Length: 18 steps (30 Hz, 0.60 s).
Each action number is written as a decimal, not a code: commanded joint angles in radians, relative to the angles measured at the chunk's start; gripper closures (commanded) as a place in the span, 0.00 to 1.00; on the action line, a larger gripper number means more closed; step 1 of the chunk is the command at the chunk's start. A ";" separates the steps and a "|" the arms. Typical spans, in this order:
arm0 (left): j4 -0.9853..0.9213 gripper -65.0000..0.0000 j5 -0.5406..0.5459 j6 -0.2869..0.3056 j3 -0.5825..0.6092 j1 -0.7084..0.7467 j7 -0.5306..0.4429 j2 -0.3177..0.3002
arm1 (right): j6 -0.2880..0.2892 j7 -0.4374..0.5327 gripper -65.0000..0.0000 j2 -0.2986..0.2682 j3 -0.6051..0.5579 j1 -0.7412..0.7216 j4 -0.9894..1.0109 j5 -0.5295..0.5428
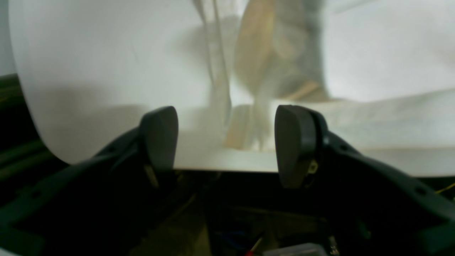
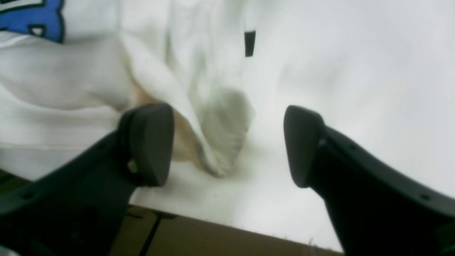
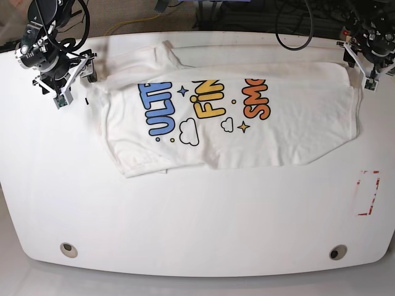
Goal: Fold the T-shirt properly
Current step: 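Open both grippers and release the folded edge, then move the left gripper along the folded edge and regrasp it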
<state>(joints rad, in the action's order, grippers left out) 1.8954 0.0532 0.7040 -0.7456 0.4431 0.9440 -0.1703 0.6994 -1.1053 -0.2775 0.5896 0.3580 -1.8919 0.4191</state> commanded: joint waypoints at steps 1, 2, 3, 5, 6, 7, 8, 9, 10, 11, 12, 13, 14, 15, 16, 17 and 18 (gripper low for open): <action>0.043 0.39 0.046 -0.006 -0.042 -0.005 0.059 -0.048 | -0.001 0.014 0.28 -0.018 0.008 -0.003 -0.059 0.005; 0.048 0.39 0.090 -0.006 -0.071 -0.007 0.086 -0.053 | -0.001 0.014 0.30 -0.018 0.011 -0.003 -0.071 0.005; 0.049 0.39 0.132 -0.006 -0.099 -0.010 0.103 -0.056 | -0.001 0.014 0.31 -0.018 0.011 -0.004 -0.079 0.005; 0.049 0.39 0.219 -0.006 -0.139 -0.028 0.120 -0.067 | -0.001 0.012 0.33 -0.019 0.013 -0.009 -0.079 0.005; 0.049 0.39 0.253 -0.006 -0.145 -0.033 0.126 -0.073 | -0.001 0.012 0.33 -0.021 0.013 -0.009 -0.079 0.005; 0.049 0.39 0.279 -0.006 -0.145 -0.033 0.132 -0.079 | -0.001 0.012 0.34 -0.022 0.013 -0.009 -0.079 0.005; 0.051 0.39 0.313 -0.006 -0.142 -0.036 0.148 -0.087 | -0.001 0.012 0.34 -0.022 0.013 -0.010 -0.079 0.005; 0.053 0.39 0.334 -0.006 -0.130 -0.036 0.163 -0.091 | -0.001 0.012 0.34 -0.022 0.013 -0.014 -0.079 0.005; 0.053 0.39 0.350 -0.006 -0.116 -0.039 0.174 -0.094 | -0.001 0.012 0.34 -0.021 0.013 -0.021 -0.079 0.005; 0.054 0.39 0.368 -0.006 -0.093 -0.045 0.186 -0.104 | -0.001 0.012 0.34 -0.019 0.013 -0.026 -0.079 0.005; 0.054 0.39 0.380 -0.006 -0.056 -0.053 0.205 -0.117 | -0.001 0.004 0.34 -0.019 0.013 -0.030 -0.079 0.005; 0.054 0.39 0.383 -0.006 -0.032 -0.057 0.215 -0.125 | -0.001 0.000 0.34 -0.019 0.013 -0.030 -0.079 0.005; 0.054 0.39 0.380 -0.006 0.005 -0.059 0.229 -0.133 | -0.001 -0.008 0.34 -0.019 0.011 -0.033 -0.079 0.005; 0.054 0.39 0.371 -0.006 0.047 -0.059 0.237 -0.137 | -0.001 -0.016 0.34 -0.018 0.011 -0.043 -0.079 0.005; 0.054 0.39 0.359 -0.006 0.079 -0.060 0.238 -0.139 | -0.001 -0.020 0.34 -0.018 0.011 -0.049 -0.079 0.005; 0.054 0.39 0.346 -0.006 0.100 -0.065 0.238 -0.139 | -0.001 -0.025 0.34 -0.018 0.011 -0.055 -0.079 0.005; 0.054 0.39 0.325 -0.006 0.114 -0.069 0.240 -0.137 | -0.001 -0.031 0.34 -0.016 0.011 -0.060 -0.079 0.005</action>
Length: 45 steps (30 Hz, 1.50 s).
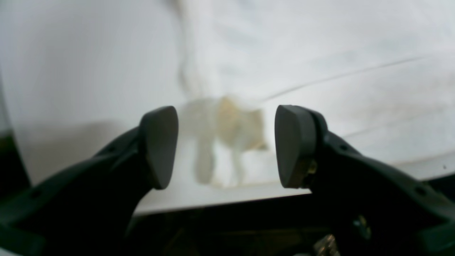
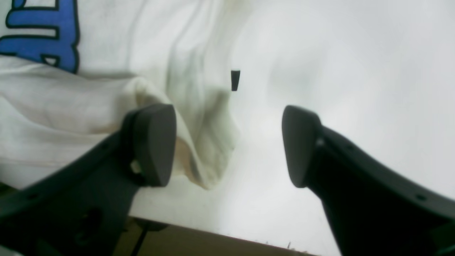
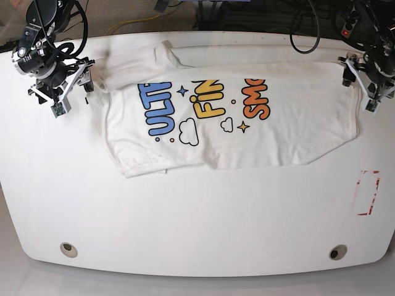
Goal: Fold the T-shirt properly
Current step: 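Move the left gripper along the folded edge and regrasp it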
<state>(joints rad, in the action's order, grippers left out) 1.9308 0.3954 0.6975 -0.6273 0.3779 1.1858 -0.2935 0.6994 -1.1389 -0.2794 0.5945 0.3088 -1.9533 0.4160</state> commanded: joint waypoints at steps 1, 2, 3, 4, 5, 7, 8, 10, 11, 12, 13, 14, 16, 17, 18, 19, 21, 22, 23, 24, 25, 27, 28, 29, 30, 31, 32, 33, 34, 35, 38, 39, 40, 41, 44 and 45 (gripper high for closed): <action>0.019 0.39 -0.033 0.001 -0.004 -0.006 -0.002 -0.013 | -0.001 -0.002 0.34 -0.007 0.006 -0.010 -0.018 0.008; 0.019 0.39 -0.042 0.001 -0.007 -0.006 -0.002 -0.011 | -0.001 -0.003 0.34 0.004 0.006 -0.012 -0.018 0.008; 0.019 0.39 -0.046 0.001 -0.009 -0.006 -0.002 -0.011 | -0.001 -0.005 0.34 0.009 0.006 -0.012 -0.018 0.008; 0.019 0.39 -0.046 0.001 -0.009 -0.003 -0.002 -0.014 | -0.001 -0.005 0.34 0.010 0.006 -0.015 -0.018 0.007; 0.019 0.39 -0.046 0.001 -0.009 0.003 -0.002 -0.014 | -0.001 -0.007 0.34 0.009 0.006 -0.021 -0.018 0.007; 0.019 0.39 -0.046 0.001 -0.016 0.042 -0.002 -0.031 | -0.001 -0.008 0.34 0.013 0.006 -0.024 -0.018 0.002; 0.019 0.40 -0.046 0.001 -0.022 0.053 -0.004 -0.042 | -0.001 -0.008 0.34 0.015 0.006 -0.023 -0.018 0.002; 0.017 0.48 -0.046 0.001 -0.022 0.066 -0.005 -0.060 | -0.001 -0.008 0.34 0.018 0.006 -0.024 -0.018 0.004; 0.017 0.53 -0.046 0.001 -0.019 0.072 -0.005 -0.063 | -0.001 -0.008 0.34 0.019 0.006 -0.024 -0.018 0.004; 0.019 0.58 -0.045 0.001 -0.012 0.074 -0.005 -0.065 | -0.001 -0.008 0.34 0.019 0.006 -0.024 -0.018 0.005; 0.019 0.61 -0.045 0.001 0.004 0.074 -0.005 -0.068 | -0.001 -0.008 0.34 0.019 0.006 -0.024 -0.018 0.007; 0.019 0.63 -0.046 0.001 0.024 0.074 -0.005 -0.077 | -0.001 -0.008 0.34 0.019 0.006 -0.024 -0.018 0.007; 0.017 0.64 -0.051 0.001 0.080 0.074 -0.005 -0.097 | -0.001 -0.008 0.34 0.019 0.006 -0.024 -0.018 0.007; 0.017 0.64 -0.052 0.001 0.114 0.071 -0.005 -0.103 | -0.001 -0.008 0.34 0.019 0.006 -0.024 -0.018 0.007; 0.015 0.64 -0.052 0.001 0.137 0.068 -0.005 -0.106 | -0.001 -0.008 0.34 0.021 0.006 -0.024 -0.018 0.007; 0.015 0.64 -0.052 0.001 0.156 0.065 -0.005 -0.108 | -0.001 -0.008 0.34 0.021 0.006 -0.024 -0.018 0.007; 0.014 0.64 -0.054 0.001 0.203 0.054 -0.007 -0.109 | -0.001 -0.008 0.34 0.021 0.006 -0.026 -0.018 0.007; 0.014 0.64 -0.057 0.001 0.225 0.040 -0.007 -0.109 | -0.001 -0.008 0.34 0.021 0.006 -0.026 -0.018 0.007; 0.014 0.64 -0.069 0.001 0.252 0.026 -0.004 -0.109 | -0.001 -0.008 0.34 0.021 0.006 -0.026 -0.018 0.007; 0.014 0.64 -0.095 0.001 0.289 0.008 -0.004 -0.109 | -0.001 -0.008 0.34 0.021 0.006 -0.026 -0.018 0.007; 0.014 0.64 -0.118 0.001 0.314 -0.001 -0.004 -0.109 | -0.001 -0.008 0.34 0.021 0.006 -0.026 -0.018 0.004; 0.014 0.64 -0.166 0.001 0.358 -0.027 -0.004 -0.109 | -0.001 -0.008 0.34 0.021 0.006 -0.026 -0.018 0.002; 0.014 0.64 -0.194 0.001 0.372 -0.046 -0.004 -0.108 | -0.001 -0.008 0.34 0.021 0.006 -0.026 -0.018 0.002; 0.014 0.64 -0.215 0.001 0.372 -0.061 -0.004 -0.105 | -0.001 -0.008 0.34 0.021 0.006 -0.026 -0.018 0.002; 0.009 0.64 -0.250 0.001 0.370 -0.082 -0.004 -0.098 | -0.001 -0.008 0.34 0.021 0.006 -0.026 -0.018 0.004; -0.006 0.64 -0.281 0.001 0.372 -0.099 -0.007 -0.085 | -0.001 -0.008 0.34 0.021 0.006 -0.026 -0.016 0.005; -0.023 0.64 -0.310 0.001 0.372 -0.113 -0.007 -0.074 | -0.001 -0.008 0.34 0.021 0.006 -0.026 -0.016 0.005; -0.040 0.64 -0.341 0.001 0.370 -0.133 -0.007 -0.065 | -0.001 -0.008 0.34 0.021 0.006 -0.026 -0.016 0.007; -0.063 0.64 -0.381 0.001 0.369 -0.164 -0.007 -0.059 | -0.001 -0.008 0.34 0.021 0.006 -0.026 -0.016 0.007; -0.075 0.64 -0.401 0.001 0.364 -0.187 -0.005 -0.057 | -0.001 -0.008 0.34 0.021 0.006 -0.026 -0.016 0.007; -0.064 0.64 -0.390 0.001 0.343 -0.204 0.001 -0.057 | -0.001 -0.008 0.34 0.021 0.006 -0.026 -0.016 0.007; -0.046 0.64 -0.390 0.001 0.337 -0.202 0.009 -0.059 | -0.001 -0.008 0.34 0.027 0.006 -0.026 -0.016 0.008; -0.026 0.64 -0.396 0.001 0.330 -0.202 0.021 -0.068 | -0.001 -0.008 0.34 0.033 0.006 -0.027 -0.016 0.007; -0.009 0.64 -0.401 0.001 0.330 -0.202 0.039 -0.077 | -0.001 -0.008 0.34 0.038 0.006 -0.029 -0.016 0.002; 0.005 0.64 -0.399 0.001 0.330 -0.202 0.093 -0.080 | -0.001 -0.008 0.34 0.039 0.006 -0.029 -0.016 0.004; 0.005 0.64 -0.398 0.001 0.330 -0.202 0.096 -0.079 | -0.001 -0.008 0.34 0.041 0.006 -0.029 -0.016 0.005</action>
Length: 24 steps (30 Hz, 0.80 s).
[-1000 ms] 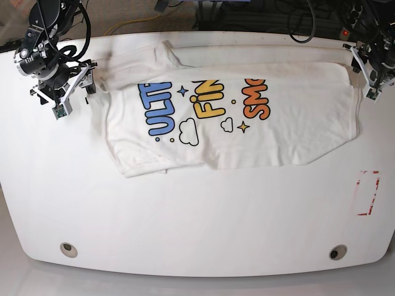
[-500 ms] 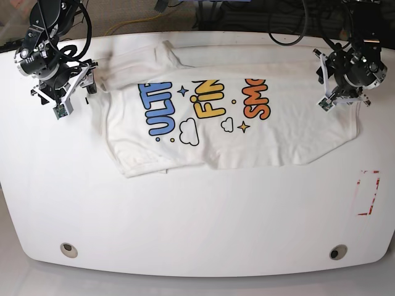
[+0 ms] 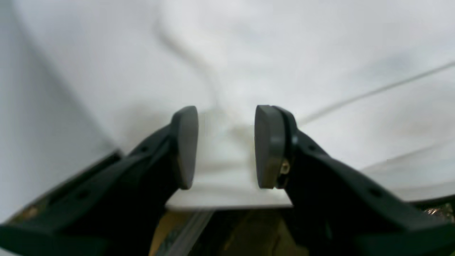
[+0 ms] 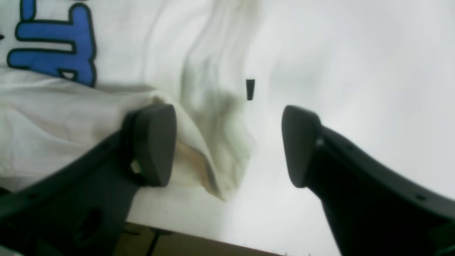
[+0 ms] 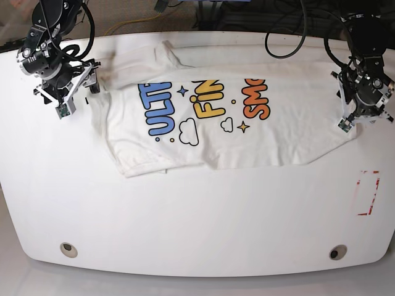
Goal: Fold the T-shirt properly
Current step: 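Move the left gripper along the folded edge and regrasp it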
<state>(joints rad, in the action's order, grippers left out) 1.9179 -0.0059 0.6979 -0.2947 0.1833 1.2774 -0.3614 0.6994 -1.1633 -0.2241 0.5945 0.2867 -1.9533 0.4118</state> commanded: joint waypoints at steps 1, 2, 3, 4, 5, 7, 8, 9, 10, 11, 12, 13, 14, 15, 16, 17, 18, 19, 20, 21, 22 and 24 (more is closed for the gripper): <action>0.018 0.64 0.004 0.000 -0.004 -0.008 0.005 -0.011 | -0.001 0.016 0.34 -0.013 0.006 -0.007 -0.016 0.009; 0.018 0.64 0.005 0.000 -0.005 -0.008 0.006 -0.009 | -0.001 0.016 0.34 -0.010 0.006 -0.005 -0.016 0.009; 0.018 0.64 0.005 0.000 -0.005 0.003 0.006 -0.008 | -0.001 0.016 0.34 -0.008 0.006 -0.005 -0.016 0.011; 0.018 0.64 0.007 0.000 -0.005 0.015 0.006 0.005 | -0.001 0.016 0.34 -0.008 0.006 -0.005 -0.016 0.011; 0.018 0.64 0.007 0.000 -0.005 0.020 0.006 0.015 | -0.001 0.016 0.34 -0.008 0.006 -0.005 -0.016 0.011; 0.018 0.63 0.007 0.000 -0.008 0.026 0.006 0.045 | -0.001 0.016 0.34 -0.007 0.005 -0.007 -0.016 0.012; 0.021 0.63 0.007 0.000 -0.014 0.028 0.006 0.055 | -0.001 0.016 0.34 -0.007 0.005 -0.007 -0.016 0.012; 0.021 0.61 0.007 0.000 -0.033 0.035 0.006 0.074 | -0.001 0.016 0.34 -0.007 0.005 -0.007 -0.016 0.012; 0.021 0.58 0.007 0.000 -0.056 0.043 0.006 0.091 | -0.001 0.016 0.34 -0.007 0.005 -0.007 -0.016 0.012; 0.021 0.53 0.007 0.000 -0.082 0.046 0.003 0.108 | -0.001 0.016 0.34 -0.007 0.005 -0.007 -0.016 0.012; 0.021 0.49 0.004 0.000 -0.105 0.048 0.003 0.123 | -0.001 0.016 0.34 -0.007 0.005 -0.008 -0.016 0.012; 0.022 0.42 0.004 0.000 -0.139 0.048 0.003 0.150 | -0.001 0.016 0.34 -0.007 0.005 -0.008 -0.016 0.012; 0.022 0.37 0.002 0.000 -0.166 0.048 0.003 0.175 | -0.001 0.016 0.34 -0.007 0.005 -0.010 -0.016 0.012; 0.025 0.34 0.002 0.000 -0.182 0.048 0.003 0.186 | -0.001 0.016 0.34 -0.007 0.005 -0.010 -0.016 0.012; 0.032 0.32 0.002 0.000 -0.194 0.048 0.002 0.193 | -0.001 0.016 0.34 -0.007 0.005 -0.010 -0.016 0.012; 0.045 0.30 0.004 0.000 -0.211 0.048 0.002 0.200 | -0.001 0.016 0.34 -0.007 0.005 -0.010 -0.016 0.012; 0.055 0.29 0.007 0.000 -0.217 0.049 0.002 0.203 | -0.001 0.016 0.34 -0.007 0.005 -0.010 -0.016 0.012; 0.058 0.29 0.007 0.000 -0.219 0.049 0.002 0.203 | -0.001 0.016 0.34 -0.007 0.005 -0.010 -0.016 0.012; 0.061 0.29 0.007 0.000 -0.222 0.049 0.002 0.204 | -0.001 0.016 0.34 -0.007 0.005 -0.010 -0.016 0.012; 0.061 0.29 0.007 0.000 -0.225 0.049 0.002 0.204 | -0.001 0.016 0.34 -0.007 0.005 -0.010 -0.016 0.012; 0.061 0.29 0.007 0.000 -0.225 0.049 0.002 0.203 | -0.001 0.016 0.34 -0.007 0.005 -0.010 -0.016 0.012; 0.059 0.29 0.007 0.000 -0.225 0.049 0.000 0.200 | -0.001 0.016 0.34 -0.007 0.005 -0.010 -0.014 0.012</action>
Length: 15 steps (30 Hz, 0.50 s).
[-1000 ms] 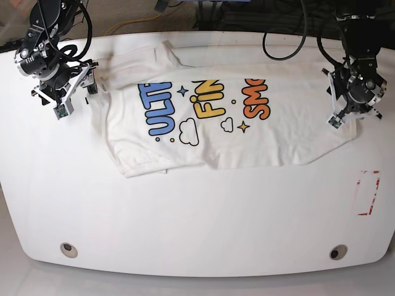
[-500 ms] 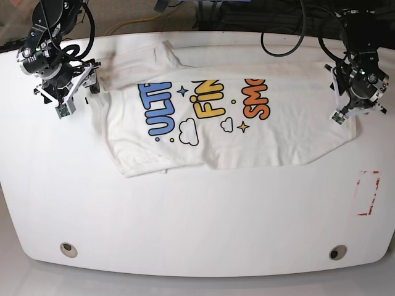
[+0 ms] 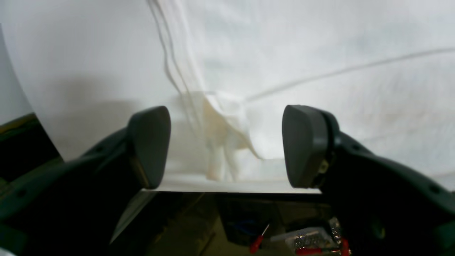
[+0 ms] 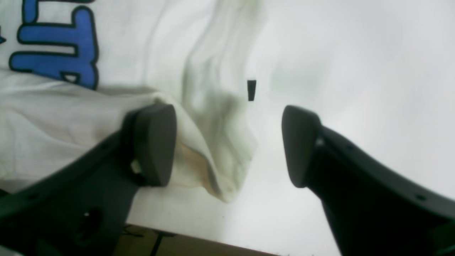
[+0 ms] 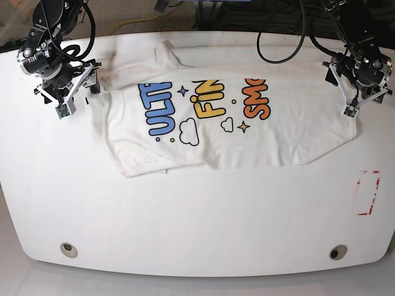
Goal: Fold the T-shirt properly
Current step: 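Move the left gripper along the folded edge and regrasp it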
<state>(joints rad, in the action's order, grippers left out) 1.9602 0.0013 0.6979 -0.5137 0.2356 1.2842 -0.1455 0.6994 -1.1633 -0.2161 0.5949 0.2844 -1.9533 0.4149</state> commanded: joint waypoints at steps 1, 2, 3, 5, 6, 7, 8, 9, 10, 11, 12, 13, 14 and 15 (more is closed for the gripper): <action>0.017 0.29 -0.004 0.000 -0.006 -0.003 -0.007 -0.016 | -0.001 0.016 0.34 -0.015 0.004 -0.007 -0.014 0.009; 0.015 0.29 -0.005 0.000 -0.007 -0.003 -0.007 -0.016 | -0.001 0.016 0.34 -0.015 0.004 -0.007 -0.014 0.009; 0.015 0.30 -0.002 0.000 -0.007 -0.003 -0.007 -0.018 | -0.001 0.016 0.34 -0.015 0.004 -0.007 -0.014 0.009; 0.015 0.32 -0.001 0.000 -0.007 -0.003 -0.007 -0.018 | -0.001 0.016 0.34 -0.015 0.004 -0.007 -0.014 0.009; 0.015 0.38 -0.002 0.000 -0.007 -0.003 -0.007 -0.016 | -0.001 0.016 0.34 -0.015 0.003 -0.007 -0.014 0.009; 0.014 0.43 -0.002 0.000 -0.007 -0.003 -0.007 -0.015 | -0.001 0.016 0.34 -0.015 0.003 -0.007 -0.014 0.009; 0.014 0.49 -0.002 0.000 -0.007 -0.003 -0.007 -0.013 | -0.001 0.016 0.34 -0.015 0.003 -0.007 -0.014 0.009; 0.014 0.54 -0.002 0.000 -0.007 -0.005 -0.007 -0.012 | -0.001 0.016 0.34 -0.015 0.003 -0.007 -0.014 0.009; 0.014 0.60 -0.004 0.000 -0.007 -0.005 -0.007 -0.010 | -0.001 0.016 0.34 -0.015 0.003 -0.007 -0.014 0.009; 0.008 0.66 -0.007 0.000 -0.006 -0.008 -0.007 -0.010 | -0.001 0.016 0.34 -0.015 0.003 -0.007 -0.014 0.009; -0.002 0.72 -0.007 0.000 -0.006 -0.015 -0.007 -0.009 | -0.001 0.016 0.34 -0.015 0.003 -0.007 -0.014 0.009; -0.015 0.77 -0.008 0.000 -0.006 -0.028 -0.007 -0.003 | -0.001 0.016 0.34 -0.015 0.003 -0.007 -0.014 0.009; -0.025 0.79 -0.010 0.000 -0.007 -0.035 -0.007 0.004 | -0.001 0.016 0.34 -0.015 0.003 -0.007 -0.014 0.009; -0.034 0.81 -0.016 0.000 -0.007 -0.041 -0.007 0.008 | -0.001 0.016 0.34 -0.015 0.003 -0.007 -0.014 0.009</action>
<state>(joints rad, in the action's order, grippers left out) 1.9213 -0.0097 0.6975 -0.5186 0.2092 1.2869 -0.1326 0.6994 -1.1637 -0.2161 0.5941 0.2840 -1.9533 0.4145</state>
